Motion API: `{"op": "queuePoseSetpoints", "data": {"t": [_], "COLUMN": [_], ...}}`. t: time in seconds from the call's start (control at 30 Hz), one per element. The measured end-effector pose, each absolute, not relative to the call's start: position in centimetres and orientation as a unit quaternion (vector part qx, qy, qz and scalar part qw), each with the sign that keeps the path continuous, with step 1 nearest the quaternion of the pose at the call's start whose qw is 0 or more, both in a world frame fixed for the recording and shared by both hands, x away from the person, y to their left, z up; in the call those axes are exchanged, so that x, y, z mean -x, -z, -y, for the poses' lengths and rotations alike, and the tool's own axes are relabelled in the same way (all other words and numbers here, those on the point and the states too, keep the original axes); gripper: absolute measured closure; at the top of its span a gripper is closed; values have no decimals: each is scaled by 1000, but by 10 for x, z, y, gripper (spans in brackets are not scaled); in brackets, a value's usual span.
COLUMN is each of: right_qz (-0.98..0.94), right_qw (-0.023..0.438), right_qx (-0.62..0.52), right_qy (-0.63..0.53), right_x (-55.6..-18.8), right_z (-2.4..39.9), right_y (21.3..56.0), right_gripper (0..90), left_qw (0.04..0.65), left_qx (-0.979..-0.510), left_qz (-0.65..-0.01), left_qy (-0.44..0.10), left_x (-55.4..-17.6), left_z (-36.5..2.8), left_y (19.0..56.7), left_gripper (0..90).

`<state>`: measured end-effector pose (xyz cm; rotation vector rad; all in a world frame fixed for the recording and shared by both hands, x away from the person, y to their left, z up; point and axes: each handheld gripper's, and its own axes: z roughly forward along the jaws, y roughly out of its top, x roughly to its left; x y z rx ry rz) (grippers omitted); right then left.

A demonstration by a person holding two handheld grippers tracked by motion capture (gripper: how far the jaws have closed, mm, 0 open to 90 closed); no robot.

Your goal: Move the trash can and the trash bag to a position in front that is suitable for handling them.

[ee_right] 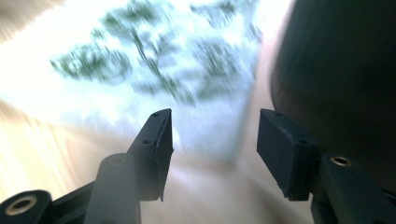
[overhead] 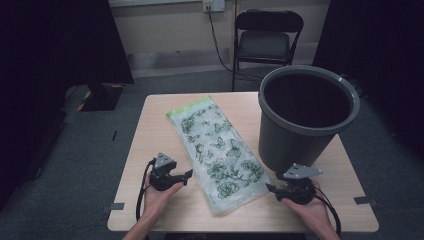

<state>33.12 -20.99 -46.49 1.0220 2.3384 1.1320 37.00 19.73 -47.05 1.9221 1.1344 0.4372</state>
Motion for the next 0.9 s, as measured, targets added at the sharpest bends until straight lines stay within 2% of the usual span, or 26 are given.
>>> {"op": "queuePoseSetpoints", "data": {"t": [0.27,0.57,0.67,0.9], "right_qz": [-843,-844,-853,-862], "right_qw": [165,148,144,119], "right_qx": [-349,-356,-334,-304], "right_qy": [-375,-373,-373,-388], "right_x": [-355,-364,-360,-357], "right_z": [174,170,162,128], "right_y": [485,495,495,496], "right_gripper": [425,443,486,527], "left_qw": [411,414,415,426], "left_qx": [-807,-797,-799,-788], "left_qz": [-390,-411,-411,-420], "left_qy": [-167,-154,-144,-143], "left_x": [-379,-380,-380,-376], "left_z": [-165,-177,-182,-195], "left_y": [478,483,483,476], "left_gripper": [294,312,312,312]}}
